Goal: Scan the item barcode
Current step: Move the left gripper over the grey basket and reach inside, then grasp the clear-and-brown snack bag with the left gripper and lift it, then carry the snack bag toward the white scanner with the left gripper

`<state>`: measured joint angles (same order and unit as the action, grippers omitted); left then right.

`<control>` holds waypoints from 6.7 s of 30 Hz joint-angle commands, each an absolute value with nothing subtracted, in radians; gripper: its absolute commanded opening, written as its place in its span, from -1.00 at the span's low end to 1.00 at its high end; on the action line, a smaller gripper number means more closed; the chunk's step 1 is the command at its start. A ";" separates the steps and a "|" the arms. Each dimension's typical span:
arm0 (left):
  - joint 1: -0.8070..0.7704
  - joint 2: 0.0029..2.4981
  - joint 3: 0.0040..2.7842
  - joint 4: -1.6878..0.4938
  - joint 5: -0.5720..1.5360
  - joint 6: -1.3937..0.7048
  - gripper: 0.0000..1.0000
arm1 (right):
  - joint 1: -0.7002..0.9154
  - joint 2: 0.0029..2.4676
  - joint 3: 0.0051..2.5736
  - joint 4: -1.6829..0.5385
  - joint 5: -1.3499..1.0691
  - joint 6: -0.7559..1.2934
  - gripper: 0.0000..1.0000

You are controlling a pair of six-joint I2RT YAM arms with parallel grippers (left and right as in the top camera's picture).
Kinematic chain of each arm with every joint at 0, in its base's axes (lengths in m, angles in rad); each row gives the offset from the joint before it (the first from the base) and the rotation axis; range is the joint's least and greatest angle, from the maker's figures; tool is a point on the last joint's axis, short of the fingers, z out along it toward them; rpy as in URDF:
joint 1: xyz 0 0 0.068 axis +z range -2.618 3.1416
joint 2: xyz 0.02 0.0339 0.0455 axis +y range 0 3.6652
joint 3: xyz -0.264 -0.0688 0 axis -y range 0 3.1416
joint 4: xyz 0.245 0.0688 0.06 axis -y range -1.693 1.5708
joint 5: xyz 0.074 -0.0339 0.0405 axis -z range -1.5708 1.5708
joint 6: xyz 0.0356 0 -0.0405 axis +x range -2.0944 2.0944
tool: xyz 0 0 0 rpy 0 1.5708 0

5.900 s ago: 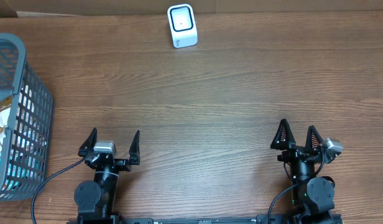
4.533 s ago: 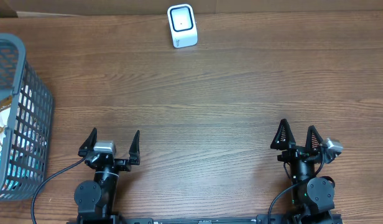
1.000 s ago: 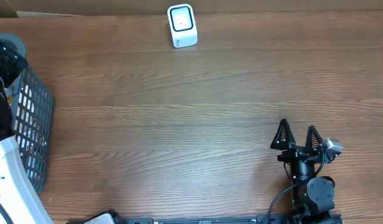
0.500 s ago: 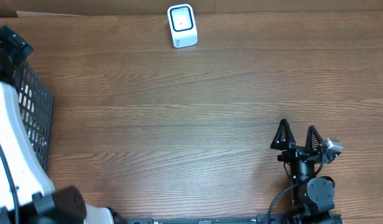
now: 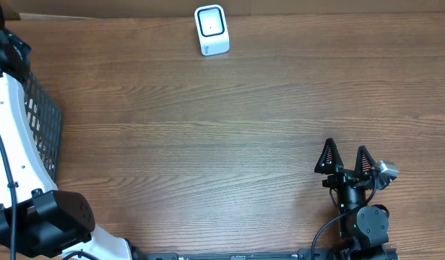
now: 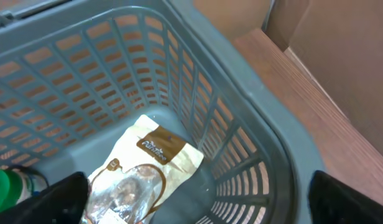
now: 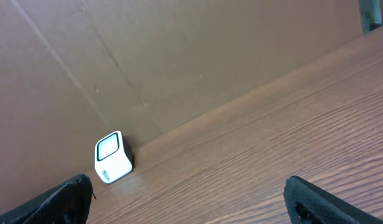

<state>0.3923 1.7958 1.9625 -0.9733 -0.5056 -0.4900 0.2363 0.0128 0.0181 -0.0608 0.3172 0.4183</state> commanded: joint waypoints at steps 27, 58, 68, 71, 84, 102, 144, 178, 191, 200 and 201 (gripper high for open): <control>0.429 1.835 1.992 -1.126 -0.527 -0.748 0.52 | 0.235 0.003 0.008 -0.055 0.313 0.414 1.00; 0.445 1.910 1.973 -1.110 -0.431 -0.748 0.93 | 0.235 0.003 0.008 -0.055 0.313 0.414 1.00; 0.401 1.914 1.973 -1.054 -0.401 -0.745 0.89 | 0.235 0.003 0.008 -0.055 0.313 0.414 1.00; 0.377 1.913 1.973 -1.039 -0.403 -0.711 0.86 | 0.235 0.003 0.008 -0.055 0.313 0.414 1.00; 0.375 1.911 1.974 -1.055 -0.421 -0.550 0.79 | 0.235 0.003 0.008 -0.055 0.313 0.414 1.00; 0.614 1.911 1.921 -1.125 -0.261 -0.514 0.77 | 0.235 0.003 0.008 -0.055 0.313 0.414 1.00; 0.702 1.913 1.278 -0.539 -0.059 -0.126 0.83 | 0.235 0.003 0.008 -0.055 0.313 0.414 1.00; 0.755 1.940 1.425 -0.660 -0.057 -0.141 -0.92 | 0.235 0.003 0.008 -0.056 0.313 0.414 1.00; 0.751 1.657 1.786 -0.914 -0.041 -0.357 -0.92 | 0.235 0.003 0.008 -0.055 0.313 0.414 1.00; 0.683 1.323 1.819 -0.872 0.436 -0.397 -0.92 | 0.235 0.003 0.008 -0.055 0.313 0.414 1.00; 0.652 1.302 1.819 -0.886 0.485 -0.397 -0.92 | 0.235 0.003 0.008 -0.055 0.313 0.414 1.00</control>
